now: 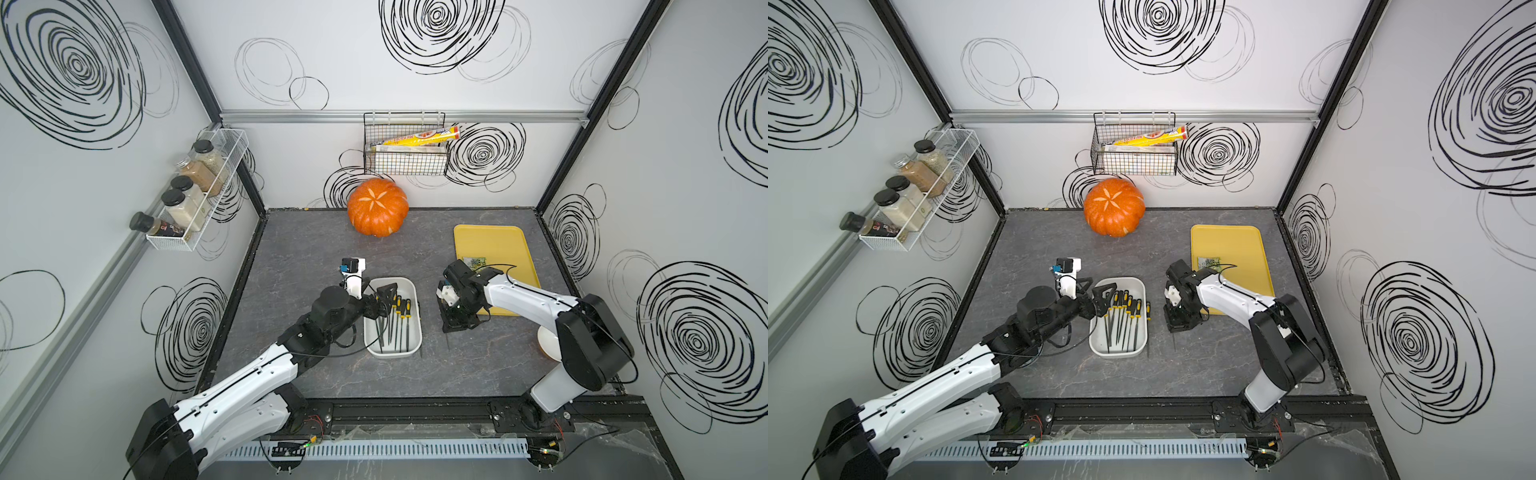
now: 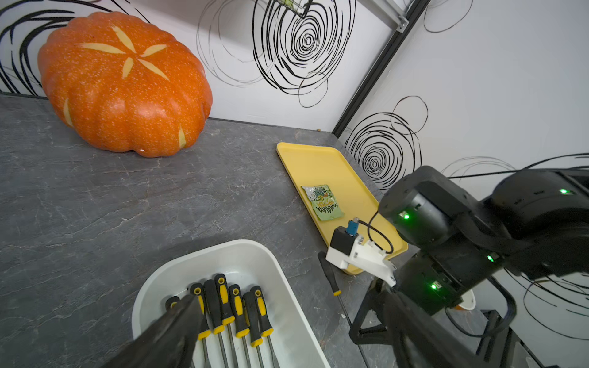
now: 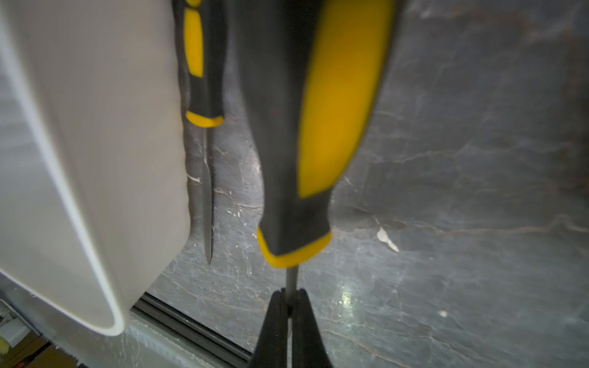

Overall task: Take the file tool out of the storage box
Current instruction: Place the file tool at the center of the board.

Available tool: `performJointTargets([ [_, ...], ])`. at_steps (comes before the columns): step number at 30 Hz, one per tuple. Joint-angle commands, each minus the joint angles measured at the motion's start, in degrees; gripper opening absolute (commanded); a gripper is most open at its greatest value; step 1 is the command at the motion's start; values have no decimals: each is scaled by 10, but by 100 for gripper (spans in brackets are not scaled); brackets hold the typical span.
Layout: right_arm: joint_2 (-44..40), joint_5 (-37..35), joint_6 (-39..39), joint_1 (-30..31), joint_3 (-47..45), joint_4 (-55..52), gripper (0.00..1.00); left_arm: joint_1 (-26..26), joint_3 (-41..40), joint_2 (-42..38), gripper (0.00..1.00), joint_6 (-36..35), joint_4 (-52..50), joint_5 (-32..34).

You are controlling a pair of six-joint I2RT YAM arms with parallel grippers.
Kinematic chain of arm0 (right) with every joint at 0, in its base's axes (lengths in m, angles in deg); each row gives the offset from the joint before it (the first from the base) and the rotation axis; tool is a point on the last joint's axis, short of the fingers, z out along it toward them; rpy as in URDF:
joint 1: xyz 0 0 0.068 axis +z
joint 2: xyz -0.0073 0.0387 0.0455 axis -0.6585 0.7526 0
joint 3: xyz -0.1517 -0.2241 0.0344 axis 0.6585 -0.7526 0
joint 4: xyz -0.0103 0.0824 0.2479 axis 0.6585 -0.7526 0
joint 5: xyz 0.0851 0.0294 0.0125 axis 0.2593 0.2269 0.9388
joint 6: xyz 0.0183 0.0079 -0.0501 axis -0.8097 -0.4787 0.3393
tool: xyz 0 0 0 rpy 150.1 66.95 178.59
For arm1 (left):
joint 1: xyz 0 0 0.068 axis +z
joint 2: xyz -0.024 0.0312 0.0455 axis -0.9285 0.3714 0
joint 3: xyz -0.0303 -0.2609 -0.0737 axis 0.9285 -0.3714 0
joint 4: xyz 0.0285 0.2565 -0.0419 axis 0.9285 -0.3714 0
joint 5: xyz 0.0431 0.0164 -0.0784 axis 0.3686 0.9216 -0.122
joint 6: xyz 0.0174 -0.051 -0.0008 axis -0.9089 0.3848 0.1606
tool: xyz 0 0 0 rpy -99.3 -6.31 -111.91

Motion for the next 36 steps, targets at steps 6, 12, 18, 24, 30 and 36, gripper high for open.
performJointTargets([
  [6, 58, 137, 13, 2, 23, -4, 0, -5, 20, 16, 96, -14, -10, -13],
  [12, 103, 141, 0, 2, 43, 2, 0, -9, 20, 17, 97, -15, -7, -12],
  [18, 127, 135, -11, 3, 55, 12, 0, -9, 26, 33, 98, -13, -13, -16],
  [24, 147, 116, -12, 3, 59, 22, 0, -10, 37, 58, 98, -12, -21, -21],
  [30, 147, 110, -8, 3, 51, 32, 5, -10, 42, 74, 98, -13, -25, -28],
  [36, 155, 124, -6, 4, 36, 55, 14, -11, 43, 85, 99, -12, -27, -26],
])
